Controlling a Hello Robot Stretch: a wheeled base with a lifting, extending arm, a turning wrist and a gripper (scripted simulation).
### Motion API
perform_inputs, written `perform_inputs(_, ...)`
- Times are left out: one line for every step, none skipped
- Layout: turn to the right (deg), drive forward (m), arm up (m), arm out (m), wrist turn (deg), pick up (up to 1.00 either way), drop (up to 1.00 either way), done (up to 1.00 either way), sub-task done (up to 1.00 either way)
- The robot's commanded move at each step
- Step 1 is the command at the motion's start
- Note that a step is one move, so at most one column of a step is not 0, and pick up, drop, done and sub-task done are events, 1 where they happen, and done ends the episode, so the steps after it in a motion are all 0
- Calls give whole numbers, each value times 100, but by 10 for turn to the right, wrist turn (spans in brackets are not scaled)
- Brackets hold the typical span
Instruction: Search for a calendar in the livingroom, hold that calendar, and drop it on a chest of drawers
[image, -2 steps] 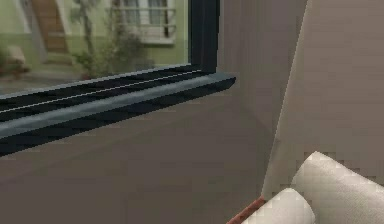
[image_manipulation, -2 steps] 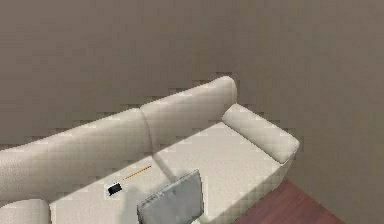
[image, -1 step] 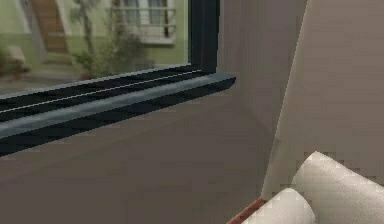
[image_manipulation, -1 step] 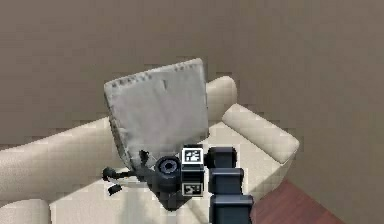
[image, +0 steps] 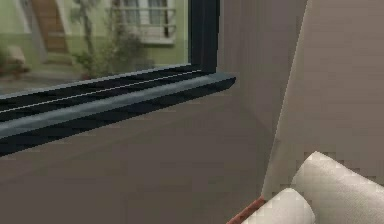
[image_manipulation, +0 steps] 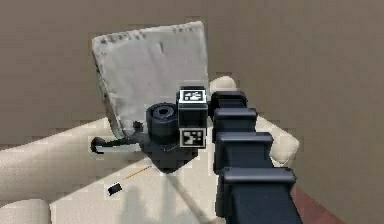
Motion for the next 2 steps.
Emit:
perform_inputs(0,0,0,0,-450,0,0,0,0)
perform_inputs(0,0,0,0,-420,0,0,0,0)
